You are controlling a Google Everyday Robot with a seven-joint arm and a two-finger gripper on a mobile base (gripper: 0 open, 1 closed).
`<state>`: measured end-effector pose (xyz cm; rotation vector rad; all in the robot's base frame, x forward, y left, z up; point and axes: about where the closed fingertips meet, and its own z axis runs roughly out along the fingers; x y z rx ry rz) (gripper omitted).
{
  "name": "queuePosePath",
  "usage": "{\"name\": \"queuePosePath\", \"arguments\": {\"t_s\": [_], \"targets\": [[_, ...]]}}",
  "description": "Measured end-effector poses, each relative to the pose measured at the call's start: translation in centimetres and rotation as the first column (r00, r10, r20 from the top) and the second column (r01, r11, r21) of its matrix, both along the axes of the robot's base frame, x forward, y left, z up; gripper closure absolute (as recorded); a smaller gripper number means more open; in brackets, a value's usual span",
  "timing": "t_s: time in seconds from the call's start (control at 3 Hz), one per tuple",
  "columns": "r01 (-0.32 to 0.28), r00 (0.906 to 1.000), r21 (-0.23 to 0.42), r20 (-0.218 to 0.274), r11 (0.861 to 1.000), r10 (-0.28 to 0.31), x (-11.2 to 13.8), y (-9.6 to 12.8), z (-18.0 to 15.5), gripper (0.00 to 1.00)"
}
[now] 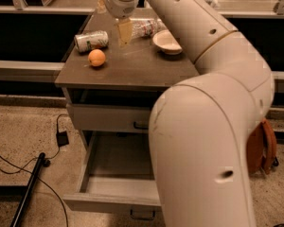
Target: Place 7up can into middle drawer
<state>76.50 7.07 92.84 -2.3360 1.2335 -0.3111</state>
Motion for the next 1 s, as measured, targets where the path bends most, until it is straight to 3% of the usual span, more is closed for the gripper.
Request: {"name": "queuePosePath", "arguments": {"t_s": [0.67, 1.0], "targets": [[-0.028, 0.9992, 0.046, -0.028, 0.999, 0.03, 3.2, 5.6, -3.0, 0.31], [-0.025, 0.999, 0.048, -0.036, 0.999, 0.027, 4.1, 7.0, -3.9, 0.31]]}}
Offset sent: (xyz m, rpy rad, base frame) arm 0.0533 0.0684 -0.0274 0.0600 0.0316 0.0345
